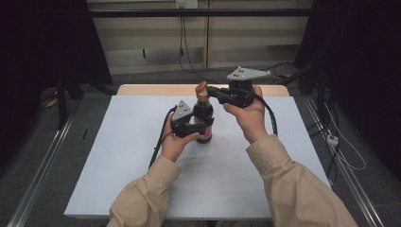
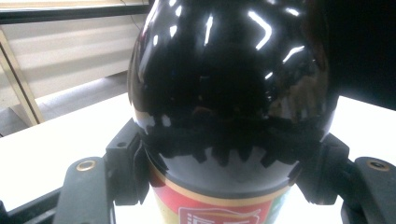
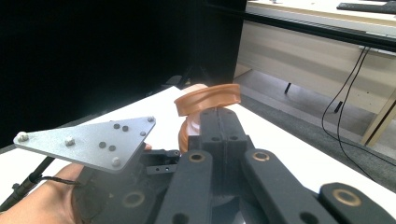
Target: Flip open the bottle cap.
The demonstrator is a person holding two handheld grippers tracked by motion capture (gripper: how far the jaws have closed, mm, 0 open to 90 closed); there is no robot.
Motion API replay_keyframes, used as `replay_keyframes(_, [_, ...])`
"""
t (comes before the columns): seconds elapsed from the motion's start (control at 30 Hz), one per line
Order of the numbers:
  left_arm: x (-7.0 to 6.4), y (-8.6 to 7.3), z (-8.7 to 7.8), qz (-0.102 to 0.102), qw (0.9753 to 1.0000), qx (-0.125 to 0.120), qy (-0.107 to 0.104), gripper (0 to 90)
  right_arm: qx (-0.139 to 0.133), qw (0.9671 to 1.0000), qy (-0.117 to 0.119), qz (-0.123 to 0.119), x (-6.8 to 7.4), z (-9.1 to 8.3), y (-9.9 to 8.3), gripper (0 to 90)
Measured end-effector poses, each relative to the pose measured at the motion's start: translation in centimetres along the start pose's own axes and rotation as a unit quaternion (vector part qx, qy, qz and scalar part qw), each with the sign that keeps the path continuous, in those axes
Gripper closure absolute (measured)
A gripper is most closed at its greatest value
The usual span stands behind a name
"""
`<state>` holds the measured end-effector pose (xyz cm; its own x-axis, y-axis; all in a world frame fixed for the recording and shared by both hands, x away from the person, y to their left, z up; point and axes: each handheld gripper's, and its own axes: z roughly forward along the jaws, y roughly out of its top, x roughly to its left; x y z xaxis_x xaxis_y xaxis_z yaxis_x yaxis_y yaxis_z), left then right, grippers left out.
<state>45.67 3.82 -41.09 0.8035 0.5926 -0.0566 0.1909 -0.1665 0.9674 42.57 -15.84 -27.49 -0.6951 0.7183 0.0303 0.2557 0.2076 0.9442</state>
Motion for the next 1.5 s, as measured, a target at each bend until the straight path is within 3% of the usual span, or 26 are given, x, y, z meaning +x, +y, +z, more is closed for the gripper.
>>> replay_keyframes(1.5, [-0.21,-0.08,0.03,0.002,1.0000,-0.003,0.003,30.6,-0.015,0.9999,0.003,0.000,0.55,0.50,0.94,90.0])
